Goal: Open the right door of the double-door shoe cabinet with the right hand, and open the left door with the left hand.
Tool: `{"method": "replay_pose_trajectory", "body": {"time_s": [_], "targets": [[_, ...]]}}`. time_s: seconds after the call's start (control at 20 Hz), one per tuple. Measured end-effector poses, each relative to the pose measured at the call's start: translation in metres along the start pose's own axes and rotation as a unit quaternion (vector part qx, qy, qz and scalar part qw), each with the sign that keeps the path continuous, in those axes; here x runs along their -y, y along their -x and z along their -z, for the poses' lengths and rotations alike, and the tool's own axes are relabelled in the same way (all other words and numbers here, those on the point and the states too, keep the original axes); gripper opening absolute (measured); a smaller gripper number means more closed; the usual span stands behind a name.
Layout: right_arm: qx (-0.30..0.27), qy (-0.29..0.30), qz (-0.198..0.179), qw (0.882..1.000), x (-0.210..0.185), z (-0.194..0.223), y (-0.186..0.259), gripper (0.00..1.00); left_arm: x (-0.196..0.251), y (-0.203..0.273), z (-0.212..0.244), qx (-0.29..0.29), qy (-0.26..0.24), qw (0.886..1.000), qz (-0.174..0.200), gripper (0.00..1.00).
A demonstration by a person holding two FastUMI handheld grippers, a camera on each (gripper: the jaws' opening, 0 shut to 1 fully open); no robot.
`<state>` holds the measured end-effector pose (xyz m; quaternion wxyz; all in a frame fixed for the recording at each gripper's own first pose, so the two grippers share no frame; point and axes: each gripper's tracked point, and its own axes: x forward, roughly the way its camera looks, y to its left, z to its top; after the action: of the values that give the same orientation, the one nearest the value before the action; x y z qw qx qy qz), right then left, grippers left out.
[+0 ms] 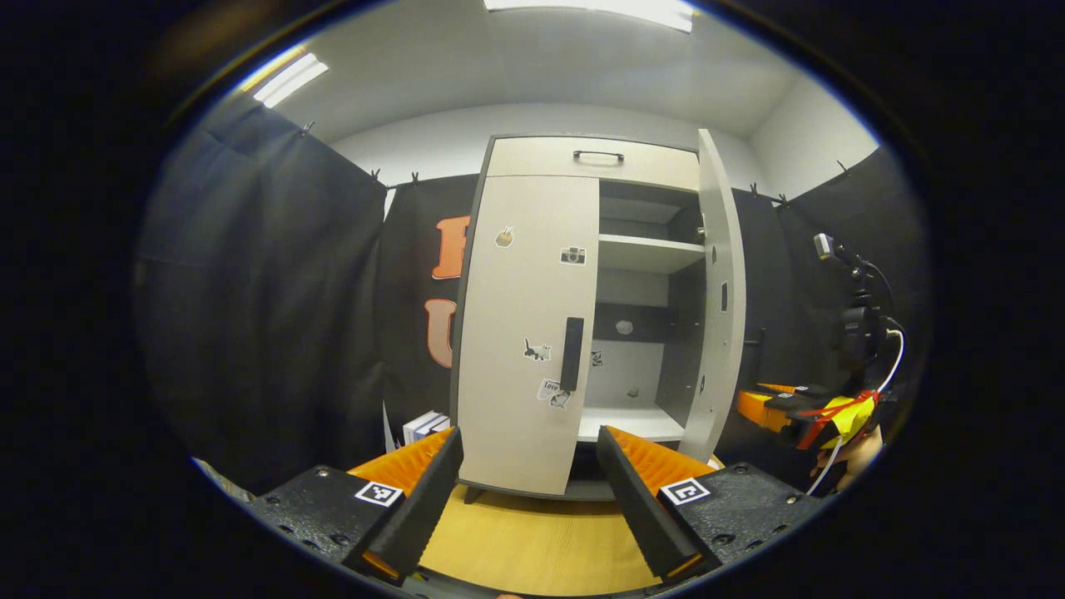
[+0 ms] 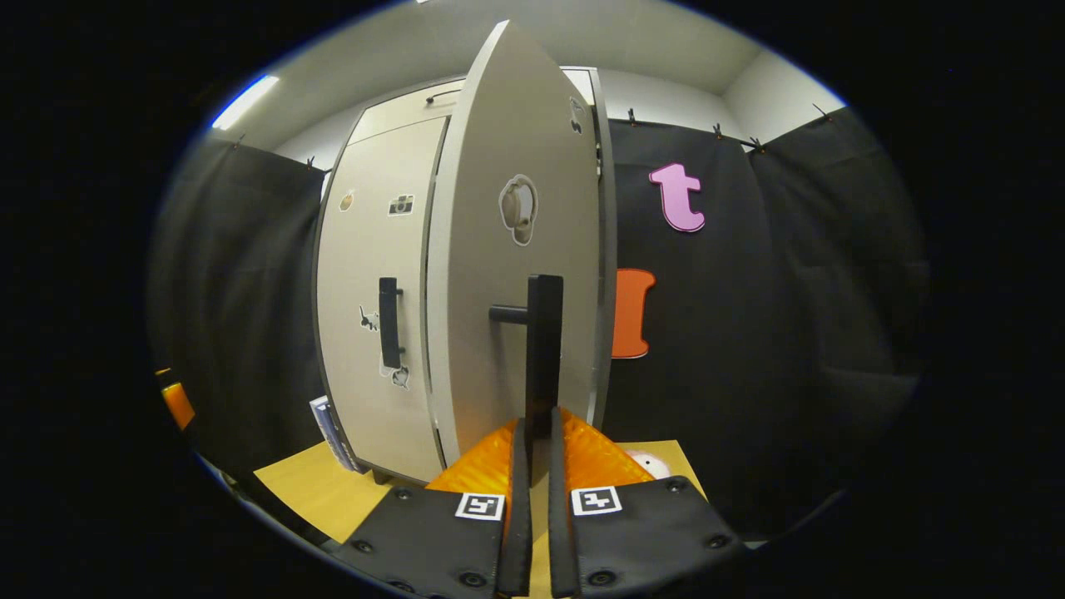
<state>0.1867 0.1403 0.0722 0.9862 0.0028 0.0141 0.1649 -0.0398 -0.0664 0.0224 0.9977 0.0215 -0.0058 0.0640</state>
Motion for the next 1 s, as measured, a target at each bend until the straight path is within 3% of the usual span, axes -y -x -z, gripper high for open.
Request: {"method": "replay_pose_trajectory", "body": {"time_s": [0.1,0.2,0.35,1.0], "targets": [[-0.001,-0.007,0.009,1.000,0.006,0.003,-0.004,0.16,0.006,-0.001,-0.002,0.000,-0.002,1.000,0.005,0.98],[0.003,-0.008,0.038,0.999,0.017,0.000,-0.001,0.08,0.012,-0.003,-0.002,0.002,-0.002,1.000,0.007,0.97],[0.004,-0.005,0.059,0.998,0.034,-0.002,0.002,0.08,0.022,-0.005,-0.002,0.002,-0.005,1.000,0.015,0.98],[0.006,-0.025,0.045,0.999,0.040,-0.002,0.006,0.07,0.051,-0.036,0.001,0.000,-0.009,1.000,0.026,0.97]]}}
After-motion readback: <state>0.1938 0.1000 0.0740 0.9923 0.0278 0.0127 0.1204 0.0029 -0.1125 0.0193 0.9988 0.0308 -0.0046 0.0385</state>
